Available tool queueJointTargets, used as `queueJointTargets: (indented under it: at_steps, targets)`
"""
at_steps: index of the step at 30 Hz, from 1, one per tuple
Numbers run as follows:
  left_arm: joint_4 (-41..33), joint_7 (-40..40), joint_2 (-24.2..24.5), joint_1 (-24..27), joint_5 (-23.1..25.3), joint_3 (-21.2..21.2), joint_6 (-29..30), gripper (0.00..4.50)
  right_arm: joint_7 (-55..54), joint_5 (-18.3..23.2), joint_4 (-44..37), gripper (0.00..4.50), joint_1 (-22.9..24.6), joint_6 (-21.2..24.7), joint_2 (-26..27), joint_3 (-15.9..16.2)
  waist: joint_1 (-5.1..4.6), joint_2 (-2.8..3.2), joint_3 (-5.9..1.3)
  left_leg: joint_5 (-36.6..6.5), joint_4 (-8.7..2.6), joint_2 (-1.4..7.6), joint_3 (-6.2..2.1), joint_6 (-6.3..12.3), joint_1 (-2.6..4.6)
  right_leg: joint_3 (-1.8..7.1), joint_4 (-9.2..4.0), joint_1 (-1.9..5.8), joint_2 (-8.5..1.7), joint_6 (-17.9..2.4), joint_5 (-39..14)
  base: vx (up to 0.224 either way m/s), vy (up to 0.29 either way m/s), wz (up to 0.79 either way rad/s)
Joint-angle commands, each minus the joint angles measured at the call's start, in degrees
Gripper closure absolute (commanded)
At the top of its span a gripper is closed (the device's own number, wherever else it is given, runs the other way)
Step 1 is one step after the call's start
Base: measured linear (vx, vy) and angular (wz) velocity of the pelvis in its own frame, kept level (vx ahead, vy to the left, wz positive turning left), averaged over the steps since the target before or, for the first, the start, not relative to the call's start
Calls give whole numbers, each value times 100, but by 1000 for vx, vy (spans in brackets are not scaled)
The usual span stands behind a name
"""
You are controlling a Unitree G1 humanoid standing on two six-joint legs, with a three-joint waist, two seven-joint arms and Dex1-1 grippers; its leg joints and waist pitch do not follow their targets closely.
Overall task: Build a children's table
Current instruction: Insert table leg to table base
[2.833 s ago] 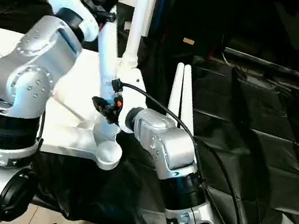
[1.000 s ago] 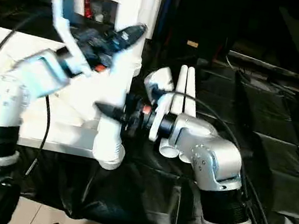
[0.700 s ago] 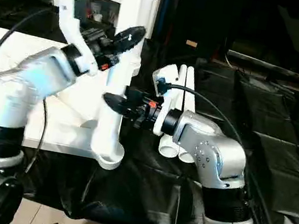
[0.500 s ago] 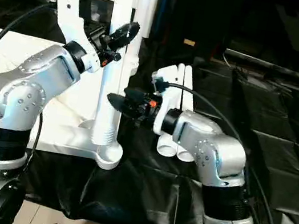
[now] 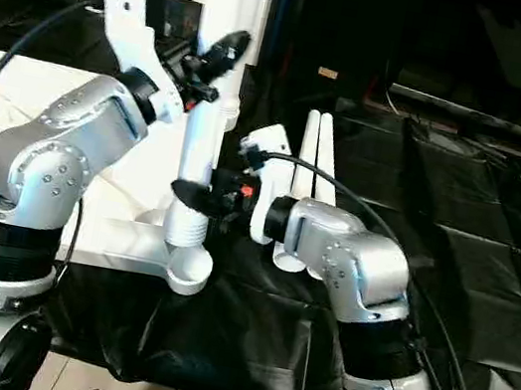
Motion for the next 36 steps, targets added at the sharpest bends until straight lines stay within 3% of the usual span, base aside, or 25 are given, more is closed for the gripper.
queueJointTargets:
  at_steps: [1, 22, 36]
  targets:
    - [-169, -167, 24, -82, -20, -142, -54, 276, 40, -64, 81, 160, -95, -14, -101, 51, -1, 42, -408, -467, -439, 311, -118, -229, 69, 312, -445, 318, -485, -908, -532, 0, 0, 0]
    - [-292, -694, -51, 18, -399, -62, 167, 276, 492, -33, 202, 160, -113, -322, -90, 35, 3, 26, -403, -474, -437, 311, -112, -176, 62, 312, -444, 322, -491, -986, -551, 0, 0, 0]
    - [-261, -825, 83, 30, -324, -112, 165, 276, 643, -113, 265, 160, -98, -396, -152, 75, 4, 48, -407, -465, -442, 314, -118, -181, 69, 308, -439, 322, -486, -983, -483, 0, 0, 0]
